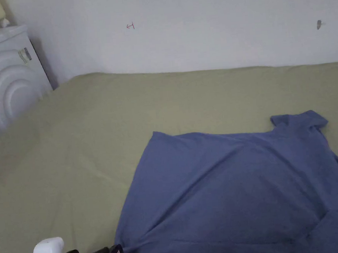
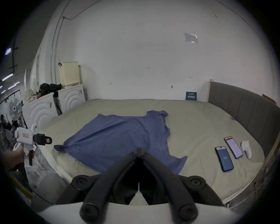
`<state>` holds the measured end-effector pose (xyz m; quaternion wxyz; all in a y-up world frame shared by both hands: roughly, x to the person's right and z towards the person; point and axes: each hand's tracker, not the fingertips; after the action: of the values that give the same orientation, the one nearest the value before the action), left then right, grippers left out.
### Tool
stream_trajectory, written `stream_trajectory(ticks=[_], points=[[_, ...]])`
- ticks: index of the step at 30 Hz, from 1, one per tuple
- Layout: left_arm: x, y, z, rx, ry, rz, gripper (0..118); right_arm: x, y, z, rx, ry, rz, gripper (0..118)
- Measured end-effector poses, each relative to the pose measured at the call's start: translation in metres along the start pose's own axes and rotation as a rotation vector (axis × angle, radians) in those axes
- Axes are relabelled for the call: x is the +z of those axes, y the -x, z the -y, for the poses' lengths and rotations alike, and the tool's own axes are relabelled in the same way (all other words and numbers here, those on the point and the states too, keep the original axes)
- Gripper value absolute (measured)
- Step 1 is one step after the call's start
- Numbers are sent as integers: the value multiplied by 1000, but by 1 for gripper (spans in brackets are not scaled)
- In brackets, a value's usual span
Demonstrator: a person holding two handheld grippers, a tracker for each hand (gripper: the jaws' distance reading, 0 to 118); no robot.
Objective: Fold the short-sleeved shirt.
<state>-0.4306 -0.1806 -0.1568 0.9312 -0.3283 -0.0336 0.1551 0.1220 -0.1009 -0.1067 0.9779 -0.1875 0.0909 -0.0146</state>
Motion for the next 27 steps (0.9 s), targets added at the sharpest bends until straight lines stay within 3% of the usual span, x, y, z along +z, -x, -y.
stream_trajectory(ticks=[3, 6, 8, 9, 10, 11, 14, 15, 17, 18, 21, 24, 26, 27], points=[[-25, -7, 2, -54, 59, -48, 108, -2, -2, -2, -7, 24, 27, 0], [-46, -11, 4, -57, 85, -8, 107, -3, -10, 3, -28, 46, 48, 0], [-57, -16, 4, -91, 117, -18, 100, -5, -14, 5, -33, 64, 70, 0], [-56, -20, 6, -109, 127, -30, 67, -6, -17, 6, -32, 80, 84, 0], [-57, -25, 8, -140, 123, -41, 20, -7, -20, 6, -30, 96, 96, 0], [-60, -32, 9, -201, 131, -92, 3, -10, -24, 7, -30, 110, 110, 0], [-68, -46, 8, -238, 141, -63, 3, -24, -44, 11, -122, 204, 117, 4], [-69, -50, 8, -240, 139, -65, 3, -30, -50, 13, -151, 232, 112, 27], [-57, -49, 5, -238, 131, -64, 3, -44, -57, 16, -140, 311, 167, 93], [-55, -49, 3, -226, 127, -63, 3, -53, -65, 17, -116, 361, 181, 100], [-49, -40, -2, -191, 124, -49, 3, -79, -78, 22, -69, 418, 129, 97], [-47, -40, -2, -189, 123, -45, 3, -110, -89, 31, -137, 518, 134, 94], [-45, -38, -4, -156, 117, -23, 3, -126, -95, 39, -164, 566, 126, 74], [-42, -37, -5, -123, 108, 8, 3, -130, -94, 41, -152, 581, 134, 50]])
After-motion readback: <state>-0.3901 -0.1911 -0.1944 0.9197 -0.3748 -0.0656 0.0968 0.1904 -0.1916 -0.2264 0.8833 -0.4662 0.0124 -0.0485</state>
